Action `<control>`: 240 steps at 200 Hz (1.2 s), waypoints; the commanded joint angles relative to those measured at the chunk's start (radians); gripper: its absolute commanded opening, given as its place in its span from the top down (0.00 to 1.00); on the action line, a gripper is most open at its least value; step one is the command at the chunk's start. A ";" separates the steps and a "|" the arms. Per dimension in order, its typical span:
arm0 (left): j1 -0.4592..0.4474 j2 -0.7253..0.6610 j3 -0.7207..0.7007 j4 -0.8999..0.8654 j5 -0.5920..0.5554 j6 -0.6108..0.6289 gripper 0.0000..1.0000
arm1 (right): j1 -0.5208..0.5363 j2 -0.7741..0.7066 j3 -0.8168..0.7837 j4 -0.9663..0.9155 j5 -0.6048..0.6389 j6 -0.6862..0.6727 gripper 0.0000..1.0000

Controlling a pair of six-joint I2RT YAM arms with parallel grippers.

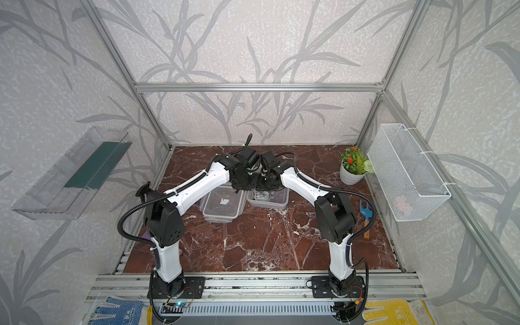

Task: Wipe the insides of the lunch boxes
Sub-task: Wipe the dirt inside the lunch box.

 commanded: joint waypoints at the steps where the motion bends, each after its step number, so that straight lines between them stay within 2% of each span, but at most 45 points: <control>1: 0.031 -0.014 0.078 0.051 -0.083 -0.011 1.00 | 0.011 -0.023 -0.044 -0.097 -0.089 -0.027 1.00; 32: 0.059 -0.018 0.080 0.055 -0.090 -0.015 1.00 | 0.011 -0.044 -0.058 -0.147 -0.112 -0.074 1.00; 50: 0.065 -0.020 0.093 0.040 -0.107 0.000 1.00 | 0.012 -0.037 -0.039 -0.216 -0.080 -0.126 1.00; 69: 0.066 -0.024 0.113 0.009 -0.139 0.021 1.00 | 0.008 -0.017 0.000 -0.309 0.013 -0.181 1.00; 93: 0.063 -0.036 0.110 -0.013 -0.137 0.042 1.00 | -0.001 0.009 0.056 -0.400 0.190 -0.232 1.00; 120: 0.055 -0.045 0.093 -0.029 -0.121 0.053 1.00 | -0.017 0.030 0.126 -0.467 0.365 -0.253 1.00; 160: 0.039 -0.061 0.061 -0.025 -0.105 0.050 1.00 | -0.052 0.058 0.207 -0.509 0.553 -0.261 1.00; 197: 0.018 -0.077 0.042 -0.019 -0.071 0.050 1.00 | -0.094 0.106 0.289 -0.520 0.643 -0.234 1.00; 240: -0.021 -0.096 -0.013 0.024 0.020 0.032 1.00 | -0.129 0.156 0.388 -0.477 0.633 -0.179 1.00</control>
